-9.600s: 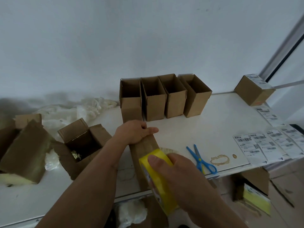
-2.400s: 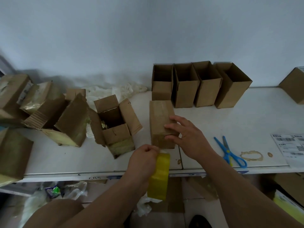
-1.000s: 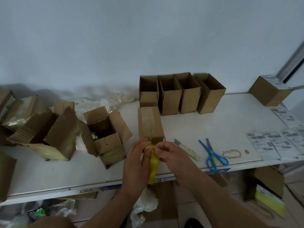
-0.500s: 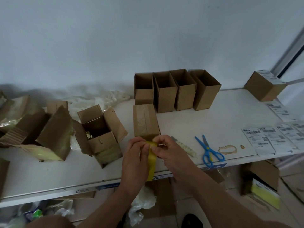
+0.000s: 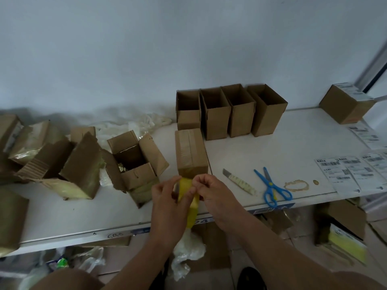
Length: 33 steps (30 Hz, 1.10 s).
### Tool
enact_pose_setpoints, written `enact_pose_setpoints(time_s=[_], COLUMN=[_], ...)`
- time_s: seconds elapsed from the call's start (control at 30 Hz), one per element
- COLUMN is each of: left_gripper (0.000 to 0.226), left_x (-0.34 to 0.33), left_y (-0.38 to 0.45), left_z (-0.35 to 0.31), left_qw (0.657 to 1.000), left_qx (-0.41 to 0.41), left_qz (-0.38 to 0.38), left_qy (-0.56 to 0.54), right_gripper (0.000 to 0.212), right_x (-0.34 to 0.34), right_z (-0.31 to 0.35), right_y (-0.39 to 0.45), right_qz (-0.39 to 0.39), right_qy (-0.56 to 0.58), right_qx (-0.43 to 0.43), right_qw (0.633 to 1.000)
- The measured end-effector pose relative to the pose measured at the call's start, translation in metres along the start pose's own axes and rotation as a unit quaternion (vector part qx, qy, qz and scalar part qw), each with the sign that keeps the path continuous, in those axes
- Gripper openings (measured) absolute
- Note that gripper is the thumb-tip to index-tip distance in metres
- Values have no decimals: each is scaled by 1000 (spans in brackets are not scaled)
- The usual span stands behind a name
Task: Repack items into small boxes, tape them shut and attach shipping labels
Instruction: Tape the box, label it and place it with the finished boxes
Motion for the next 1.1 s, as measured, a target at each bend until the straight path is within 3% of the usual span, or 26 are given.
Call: enact_pose_setpoints(time_s=[0.2, 0.4, 0.53, 0.7, 0.93, 1.1], left_gripper=[44, 48, 50, 42, 43, 40], left_x=[28, 62, 85, 120, 147, 138], left_y=[-6, -9, -15, -17, 12, 26], left_z=[-1, 8, 19, 40, 67, 79], left_qw=[995, 994, 967, 927, 904, 857], left_qx=[59, 30, 22, 2, -15, -16], left_qz=[61, 40, 29, -33, -92, -117], left_qy=[-44, 93, 251, 374, 416, 502], right_gripper=[15, 17, 15, 14, 18, 25], right_x=[-11, -17, -21, -35, -54, -48], right_z=[11, 23, 30, 35, 45, 50], right_y=[0, -3, -5, -13, -20, -24], right_qz=[55, 74, 70, 104, 136, 133], right_qy=[97, 32, -29, -114, -189, -216], right_qx=[-40, -47, -34, -4, 21, 34], right_qw=[993, 996, 997, 988, 972, 967])
Point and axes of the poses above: each hand's wrist, its own y-axis towards the middle knuckle, its own x-axis out of the back of the hand, z = x × y, the point moved 1 cm from there along y, towards the middle knuckle, and after that the axes turned 8 degrees about x, right-handed, at the moved point
